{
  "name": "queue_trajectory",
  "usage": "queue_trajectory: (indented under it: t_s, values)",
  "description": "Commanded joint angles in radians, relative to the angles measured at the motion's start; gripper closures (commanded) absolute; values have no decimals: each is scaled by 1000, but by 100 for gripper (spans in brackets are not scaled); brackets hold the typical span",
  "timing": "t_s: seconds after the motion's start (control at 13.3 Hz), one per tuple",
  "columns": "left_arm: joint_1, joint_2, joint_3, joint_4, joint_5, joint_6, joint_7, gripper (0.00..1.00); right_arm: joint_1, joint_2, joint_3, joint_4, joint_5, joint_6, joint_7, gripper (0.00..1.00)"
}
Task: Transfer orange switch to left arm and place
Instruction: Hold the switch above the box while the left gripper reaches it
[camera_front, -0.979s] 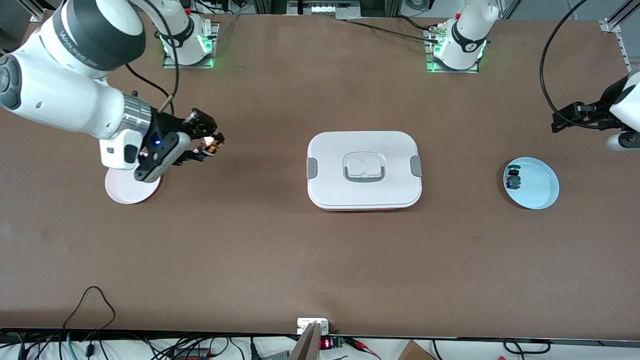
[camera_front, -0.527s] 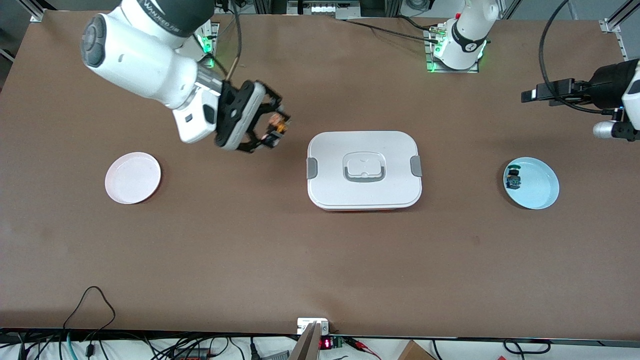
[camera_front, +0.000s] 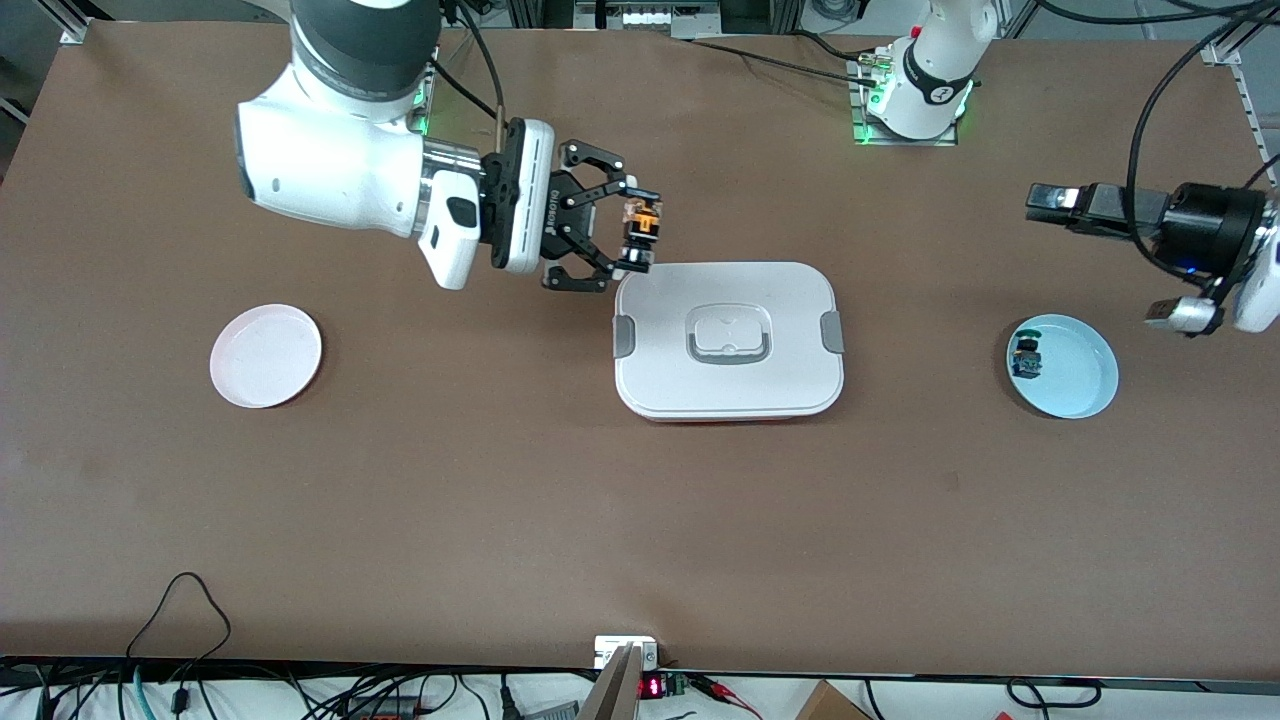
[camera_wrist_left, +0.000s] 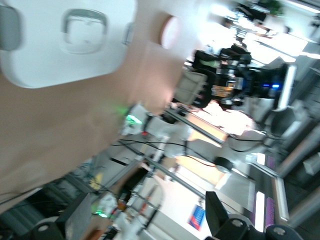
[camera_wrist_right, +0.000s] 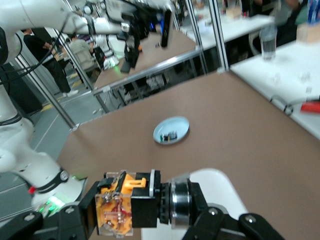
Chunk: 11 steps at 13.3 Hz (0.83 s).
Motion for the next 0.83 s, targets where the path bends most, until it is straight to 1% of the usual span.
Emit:
queue_trajectory:
  t_s: [0.0, 0.15, 0.23, 0.3, 0.38, 0.45, 0.53, 0.75]
  values:
    - [-8, 4, -15, -94, -130, 70, 69, 0, 59, 21, -6, 0, 276, 92, -214, 98]
    - [-7, -25, -86, -114, -157, 174, 69, 0, 93, 33, -8, 2, 500, 112, -337, 98]
    - [-7, -58, -125, -151, -176, 250, 60, 0, 94, 37, -8, 3, 562, 115, -386, 98]
    - [-7, -92, -172, -197, -209, 307, 55, 0, 94, 40, -8, 3, 588, 115, -427, 98]
    - [-7, -124, -202, -226, -237, 364, 32, 0, 96, 41, -8, 3, 596, 115, -446, 98]
    - [-7, -144, -240, -231, -255, 416, -30, 0, 96, 41, -8, 3, 596, 115, -446, 98]
    - [-7, -172, -298, -222, -265, 509, -96, 0, 99, 44, -8, 11, 616, 115, -454, 98]
    - [-7, -177, -392, -222, -272, 677, -106, 0, 100, 44, -8, 13, 650, 115, -483, 98]
